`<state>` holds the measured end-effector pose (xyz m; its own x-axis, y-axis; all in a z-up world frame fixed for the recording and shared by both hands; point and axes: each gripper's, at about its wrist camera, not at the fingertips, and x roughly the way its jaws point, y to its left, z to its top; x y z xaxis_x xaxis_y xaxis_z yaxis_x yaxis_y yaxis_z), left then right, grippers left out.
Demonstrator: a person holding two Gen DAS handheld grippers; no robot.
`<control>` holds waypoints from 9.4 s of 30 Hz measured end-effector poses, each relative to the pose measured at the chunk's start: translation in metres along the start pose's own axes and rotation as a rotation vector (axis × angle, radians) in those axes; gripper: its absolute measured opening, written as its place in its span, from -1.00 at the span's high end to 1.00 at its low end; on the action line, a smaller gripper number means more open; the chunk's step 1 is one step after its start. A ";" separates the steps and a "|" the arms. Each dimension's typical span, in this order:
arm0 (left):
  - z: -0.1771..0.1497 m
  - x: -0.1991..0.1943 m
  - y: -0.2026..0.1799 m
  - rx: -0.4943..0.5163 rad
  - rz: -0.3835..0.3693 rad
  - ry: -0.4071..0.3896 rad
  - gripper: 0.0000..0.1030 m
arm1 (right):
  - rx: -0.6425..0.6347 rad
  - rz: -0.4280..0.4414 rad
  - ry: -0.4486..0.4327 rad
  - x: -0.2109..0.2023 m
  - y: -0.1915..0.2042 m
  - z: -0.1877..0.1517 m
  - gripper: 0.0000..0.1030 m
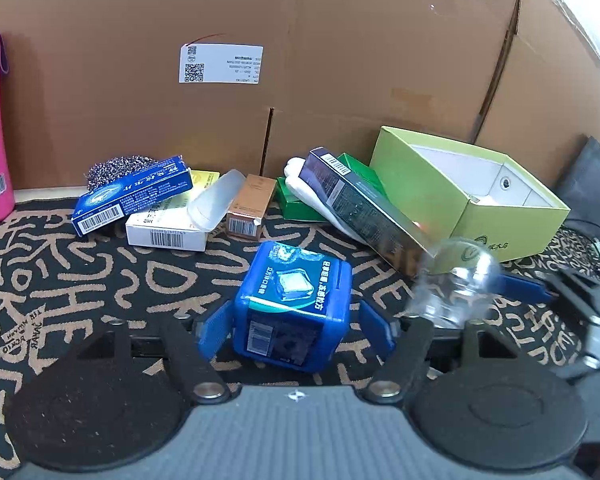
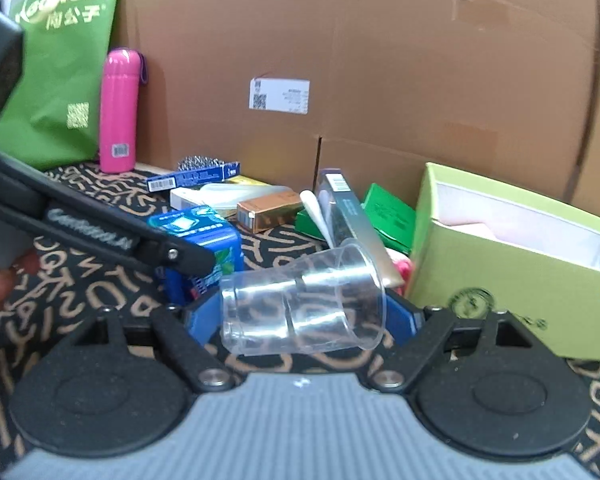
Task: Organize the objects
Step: 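Carry the blue box and clear cup into the green box and release, then move both tools back toward the remaining items on the table, then grasp the clear plastic case with the left tool while the right grasps the silver card, then carry the clear case and silver card into the green box and open both tools, then move both tools back from the green box toward the remaining items, then grasp the blue medicine box with the left tool while the right grasps the tan box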
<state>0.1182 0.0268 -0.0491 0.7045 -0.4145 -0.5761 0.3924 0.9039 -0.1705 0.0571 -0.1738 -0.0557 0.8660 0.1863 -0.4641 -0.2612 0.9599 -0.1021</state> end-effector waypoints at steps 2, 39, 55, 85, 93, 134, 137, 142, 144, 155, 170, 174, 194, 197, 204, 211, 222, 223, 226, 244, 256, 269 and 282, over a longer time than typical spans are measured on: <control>0.001 0.006 -0.004 0.006 0.020 0.010 -0.44 | 0.015 -0.004 -0.018 -0.014 -0.002 -0.003 -0.62; 0.128 0.047 -0.179 0.132 -0.248 -0.155 -0.17 | 0.160 -0.381 -0.218 -0.041 -0.195 0.024 -0.62; 0.125 0.124 -0.197 0.142 -0.197 -0.154 -0.70 | 0.043 -0.440 -0.069 0.040 -0.246 0.026 -1.00; -0.037 -0.055 -0.001 -0.243 0.166 -0.110 -0.83 | 0.247 0.098 -0.008 -0.036 -0.037 -0.002 -1.00; -0.006 -0.042 0.029 -0.145 0.153 -0.150 -0.82 | 0.021 0.061 -0.046 -0.011 0.005 0.027 -0.81; -0.024 -0.044 0.021 -0.126 0.089 0.010 -0.30 | -0.126 0.201 0.077 -0.018 0.034 0.015 0.02; -0.016 -0.031 0.015 -0.070 0.097 -0.004 -0.30 | -0.052 0.216 0.123 -0.004 0.024 0.012 -0.02; -0.008 -0.002 0.012 -0.019 0.153 0.038 -0.32 | 0.011 0.217 0.162 0.010 0.023 0.003 0.08; -0.005 0.006 0.013 -0.009 0.168 0.046 -0.32 | 0.017 0.213 0.172 0.010 0.024 -0.003 0.12; -0.013 0.015 0.009 0.058 0.243 0.042 -0.22 | -0.004 0.219 0.196 0.022 0.024 0.002 0.07; -0.018 -0.012 -0.025 0.049 0.118 0.065 0.45 | 0.122 0.198 0.115 -0.013 -0.012 -0.010 0.26; -0.001 -0.031 -0.056 0.089 0.024 -0.011 0.45 | 0.155 0.157 0.062 -0.039 -0.034 -0.008 0.26; 0.116 0.068 -0.175 0.097 -0.113 -0.101 0.45 | 0.255 -0.294 -0.166 -0.039 -0.209 0.046 0.26; 0.120 0.092 -0.181 0.083 -0.105 -0.072 0.45 | 0.314 -0.309 -0.143 -0.016 -0.232 0.044 0.26; 0.120 0.124 -0.191 0.107 -0.094 -0.044 0.45 | 0.329 -0.320 -0.098 0.024 -0.249 0.036 0.26; 0.103 0.119 -0.174 0.033 -0.155 -0.091 -0.59 | 0.249 -0.387 -0.046 0.035 -0.242 0.019 -0.47; 0.075 0.054 -0.151 -0.007 -0.131 -0.142 -0.72 | 0.193 -0.366 -0.178 -0.032 -0.194 0.018 -1.00; 0.070 0.047 -0.149 -0.009 -0.127 -0.146 -0.74 | 0.184 -0.352 -0.181 -0.038 -0.186 0.017 -1.00; 0.053 0.026 -0.134 -0.011 -0.100 -0.154 -0.78 | 0.166 -0.308 -0.185 -0.048 -0.165 0.013 -1.00; 0.012 -0.030 0.017 -0.112 0.266 -0.135 -0.80 | 0.088 0.052 -0.062 -0.037 -0.034 0.002 -1.00; 0.038 0.005 0.116 -0.266 0.264 -0.118 -0.80 | -0.008 0.135 -0.010 0.013 0.020 0.026 -1.00; 0.055 0.027 0.164 -0.330 0.128 -0.109 -0.80 | -0.141 0.215 0.002 0.126 0.082 0.079 -1.00; 0.044 0.021 0.151 -0.327 -0.023 -0.036 -0.58 | -0.249 0.368 0.009 0.174 0.100 0.088 -0.95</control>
<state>0.2180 0.1498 -0.0513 0.7202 -0.4330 -0.5420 0.2015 0.8782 -0.4338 0.2191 -0.0267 -0.0690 0.6928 0.5033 -0.5164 -0.6469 0.7502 -0.1368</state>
